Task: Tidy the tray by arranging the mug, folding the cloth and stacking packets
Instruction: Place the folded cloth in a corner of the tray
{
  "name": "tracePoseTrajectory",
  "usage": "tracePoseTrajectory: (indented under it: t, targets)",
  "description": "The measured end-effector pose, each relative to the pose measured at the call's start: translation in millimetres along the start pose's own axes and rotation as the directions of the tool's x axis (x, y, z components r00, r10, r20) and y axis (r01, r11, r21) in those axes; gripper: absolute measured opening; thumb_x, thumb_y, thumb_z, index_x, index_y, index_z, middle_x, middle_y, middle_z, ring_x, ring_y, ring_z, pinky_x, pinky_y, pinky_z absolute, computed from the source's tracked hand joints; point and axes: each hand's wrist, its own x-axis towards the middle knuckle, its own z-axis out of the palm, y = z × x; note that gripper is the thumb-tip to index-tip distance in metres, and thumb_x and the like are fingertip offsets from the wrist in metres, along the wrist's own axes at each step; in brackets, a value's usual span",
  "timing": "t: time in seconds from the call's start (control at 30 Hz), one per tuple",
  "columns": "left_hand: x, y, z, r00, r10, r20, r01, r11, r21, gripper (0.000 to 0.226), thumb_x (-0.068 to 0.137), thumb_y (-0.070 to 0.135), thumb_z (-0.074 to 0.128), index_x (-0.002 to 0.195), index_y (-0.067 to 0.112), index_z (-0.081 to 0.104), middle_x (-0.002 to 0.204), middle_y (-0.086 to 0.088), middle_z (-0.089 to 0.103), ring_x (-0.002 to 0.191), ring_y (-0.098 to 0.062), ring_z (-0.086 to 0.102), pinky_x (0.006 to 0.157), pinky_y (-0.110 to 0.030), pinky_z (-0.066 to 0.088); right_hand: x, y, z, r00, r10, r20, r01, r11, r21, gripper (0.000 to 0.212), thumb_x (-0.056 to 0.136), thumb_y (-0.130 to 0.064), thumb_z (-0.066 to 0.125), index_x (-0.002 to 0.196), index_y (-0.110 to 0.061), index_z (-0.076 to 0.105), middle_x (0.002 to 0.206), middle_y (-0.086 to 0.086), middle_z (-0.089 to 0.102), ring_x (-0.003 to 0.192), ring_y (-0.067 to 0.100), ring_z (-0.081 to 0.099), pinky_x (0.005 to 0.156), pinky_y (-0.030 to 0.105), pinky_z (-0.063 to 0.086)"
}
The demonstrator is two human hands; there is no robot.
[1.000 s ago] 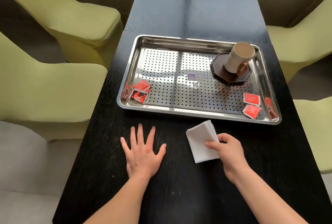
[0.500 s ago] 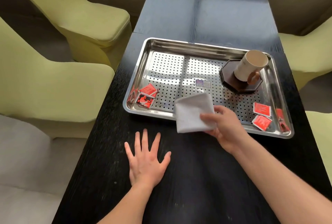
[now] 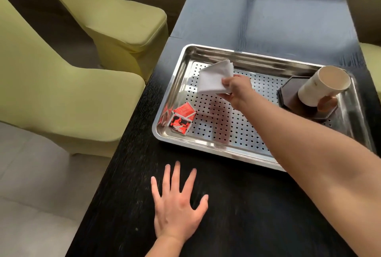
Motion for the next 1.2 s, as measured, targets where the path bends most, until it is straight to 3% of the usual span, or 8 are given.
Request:
tracePoseTrajectory:
  t: [0.27, 0.43, 0.6, 0.7, 0.83, 0.9, 1.07, 1.2]
  targets:
    - [2.6, 2.5, -3.3, 1.000, -0.012, 0.023, 0.012, 1.000, 0.017, 0.071, 0.082, 0.067, 0.050, 0.146, 0.037, 0.045, 0.161, -0.007, 0.031, 0.153, -0.030, 0.017, 0.117, -0.066, 0.017, 38.7, 3.5, 5.6, 0.998, -0.026, -0.057, 0.017, 0.987, -0.158, 0.034, 0.092, 0.000, 0.062, 0.126, 0.001, 0.054, 0.120, 0.016, 0.063, 0.102, 0.030, 0.066, 0.085, 0.041, 0.060]
    - [1.0, 2.7, -5.8, 0.998, -0.024, 0.050, 0.022, 0.999, 0.029, 0.071, 0.083, 0.068, 0.048, 0.147, 0.038, 0.041, 0.162, -0.007, 0.029, 0.153, -0.030, 0.015, 0.117, -0.065, 0.017, 49.8, 6.4, 0.7, 0.974, -0.193, -0.117, 0.126, 0.894, -0.430, 0.048, 0.092, -0.013, 0.064, 0.139, -0.011, 0.052, 0.132, 0.009, 0.058, 0.114, 0.026, 0.060, 0.096, 0.040, 0.053]
    - [1.4, 2.7, -5.4, 0.999, -0.022, 0.047, 0.020, 0.999, 0.035, 0.071, 0.083, 0.067, 0.048, 0.147, 0.038, 0.041, 0.162, -0.008, 0.029, 0.153, -0.030, 0.016, 0.117, -0.065, 0.016, 39.0, 4.9, -11.2, 0.907, -0.396, -0.141, 0.271, 0.807, -0.525, 0.046, 0.091, -0.012, 0.064, 0.135, -0.016, 0.054, 0.134, 0.001, 0.058, 0.115, 0.016, 0.054, 0.094, 0.029, 0.046]
    - [1.6, 2.2, -3.4, 0.999, -0.014, 0.038, 0.014, 1.000, 0.021, 0.071, 0.082, 0.067, 0.049, 0.146, 0.037, 0.043, 0.161, -0.008, 0.032, 0.152, -0.030, 0.019, 0.118, -0.065, 0.016, 14.7, 9.9, -27.4, 0.881, -0.463, -0.094, 0.353, 0.777, -0.522, 0.040, 0.090, -0.009, 0.065, 0.129, -0.015, 0.058, 0.126, 0.000, 0.061, 0.113, 0.013, 0.057, 0.096, 0.028, 0.048]
    - [1.6, 1.4, -3.2, 0.999, -0.018, 0.049, 0.018, 1.000, 0.016, 0.071, 0.082, 0.067, 0.051, 0.145, 0.037, 0.044, 0.160, -0.007, 0.032, 0.152, -0.030, 0.019, 0.117, -0.065, 0.017, -35.8, 33.5, -59.6, 0.902, -0.432, 0.003, 0.374, 0.776, -0.507, 0.032, 0.093, -0.011, 0.064, 0.125, -0.013, 0.060, 0.114, 0.000, 0.067, 0.103, 0.014, 0.064, 0.084, 0.024, 0.053]
    - [2.2, 1.7, -4.4, 0.998, -0.021, 0.060, 0.020, 1.000, 0.015, 0.071, 0.081, 0.067, 0.051, 0.145, 0.037, 0.044, 0.160, -0.007, 0.032, 0.152, -0.030, 0.019, 0.117, -0.065, 0.017, -62.2, 47.3, -76.4, 0.910, -0.413, 0.045, 0.368, 0.752, -0.547, 0.028, 0.095, -0.012, 0.063, 0.123, -0.012, 0.062, 0.112, 0.000, 0.068, 0.103, 0.013, 0.065, 0.088, 0.027, 0.054]
    - [2.3, 2.0, -6.3, 0.996, -0.035, 0.084, 0.033, 0.999, 0.029, 0.072, 0.080, 0.067, 0.051, 0.145, 0.037, 0.046, 0.159, -0.008, 0.034, 0.151, -0.030, 0.021, 0.118, -0.065, 0.015, -120.0, 76.4, -108.3, 0.886, -0.431, 0.174, 0.401, 0.519, -0.755, 0.021, 0.094, -0.021, 0.067, 0.114, -0.015, 0.070, 0.104, -0.003, 0.072, 0.098, 0.013, 0.066, 0.091, 0.032, 0.053]
    - [4.5, 5.0, -10.6, 0.993, -0.035, 0.116, 0.033, 0.999, 0.018, 0.072, 0.080, 0.068, 0.047, 0.143, 0.034, 0.051, 0.158, -0.010, 0.037, 0.150, -0.033, 0.025, 0.118, -0.065, 0.014, -150.2, 92.4, -127.5, 0.857, -0.465, 0.221, 0.389, 0.304, -0.870, 0.027, 0.093, -0.025, 0.068, 0.118, -0.017, 0.070, 0.115, -0.003, 0.070, 0.110, 0.015, 0.061, 0.095, 0.031, 0.048]
